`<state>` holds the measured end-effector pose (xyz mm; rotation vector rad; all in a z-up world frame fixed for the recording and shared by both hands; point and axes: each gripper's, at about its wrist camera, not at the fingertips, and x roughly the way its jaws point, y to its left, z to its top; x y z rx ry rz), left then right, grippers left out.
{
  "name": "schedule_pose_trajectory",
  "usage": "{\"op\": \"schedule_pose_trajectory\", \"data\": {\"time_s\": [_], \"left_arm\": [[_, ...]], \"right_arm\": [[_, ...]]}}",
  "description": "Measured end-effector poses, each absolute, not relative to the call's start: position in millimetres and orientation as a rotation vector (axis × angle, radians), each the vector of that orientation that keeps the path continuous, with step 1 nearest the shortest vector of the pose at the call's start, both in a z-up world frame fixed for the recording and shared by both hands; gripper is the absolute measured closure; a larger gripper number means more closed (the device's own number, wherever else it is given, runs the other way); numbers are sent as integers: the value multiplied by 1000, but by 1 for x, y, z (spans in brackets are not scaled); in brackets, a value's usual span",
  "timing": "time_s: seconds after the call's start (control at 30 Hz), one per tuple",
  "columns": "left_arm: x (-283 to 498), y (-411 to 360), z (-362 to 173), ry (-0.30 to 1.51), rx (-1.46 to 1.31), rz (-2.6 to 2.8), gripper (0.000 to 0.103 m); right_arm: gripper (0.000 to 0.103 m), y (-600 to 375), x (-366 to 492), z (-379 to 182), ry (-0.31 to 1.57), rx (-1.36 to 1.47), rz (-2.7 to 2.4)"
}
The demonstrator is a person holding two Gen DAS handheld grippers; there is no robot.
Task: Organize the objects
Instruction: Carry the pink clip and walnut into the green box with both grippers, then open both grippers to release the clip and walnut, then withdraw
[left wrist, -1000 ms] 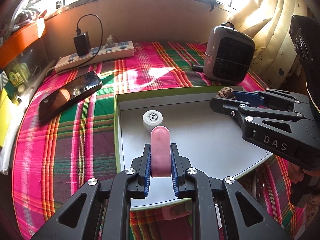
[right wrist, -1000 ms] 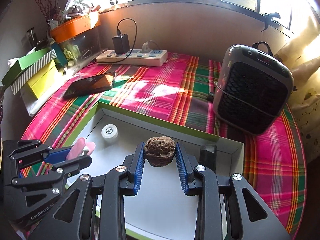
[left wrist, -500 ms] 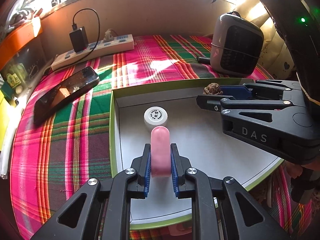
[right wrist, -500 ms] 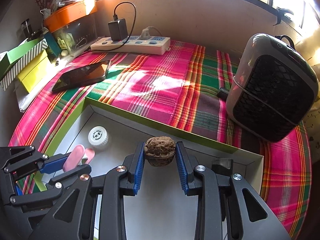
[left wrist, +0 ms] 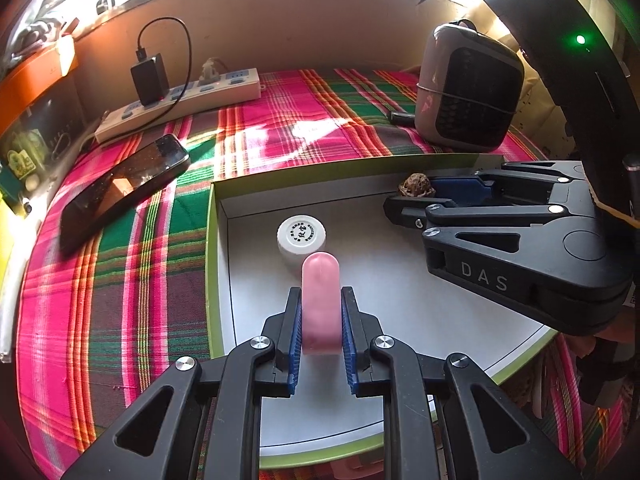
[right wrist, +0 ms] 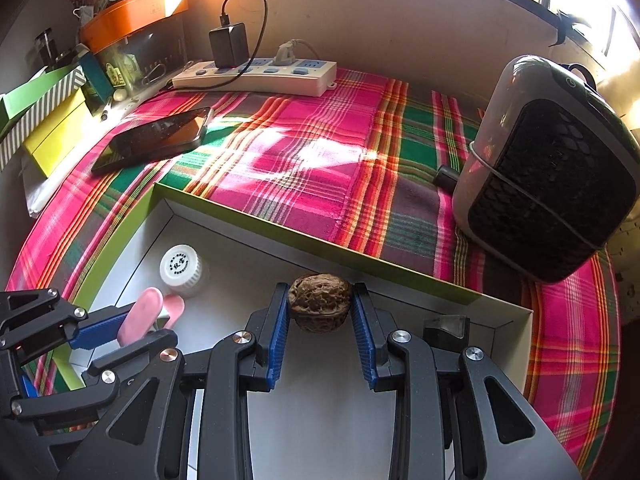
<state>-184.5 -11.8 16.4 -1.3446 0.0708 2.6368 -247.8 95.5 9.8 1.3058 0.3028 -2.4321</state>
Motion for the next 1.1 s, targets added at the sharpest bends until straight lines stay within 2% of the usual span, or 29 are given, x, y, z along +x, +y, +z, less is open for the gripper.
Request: {"op": "schedule_pose_trajectory", "data": {"time_s": [0.4, 0.57, 0.67, 0.83, 1.1], "left_arm": [[-184, -12, 17, 72, -1348, 2630, 86], [-183, -10, 18, 65, -1345, 2616, 80], [-182, -11, 19, 56, -1344, 2609, 76], [-180, -12, 21, 47, -1340, 2603, 70], [-169, -16, 31, 43, -1313, 2592, 66]], "right_arm": [[71, 94, -247, 8, 331, 1325, -2443], [71, 94, -246, 12, 333, 1312, -2459], [64, 95, -245, 15, 327, 1305, -2472], [63, 99, -240, 21, 300, 1297, -2490], [60, 110, -221, 39, 217, 1250, -2544]]}}
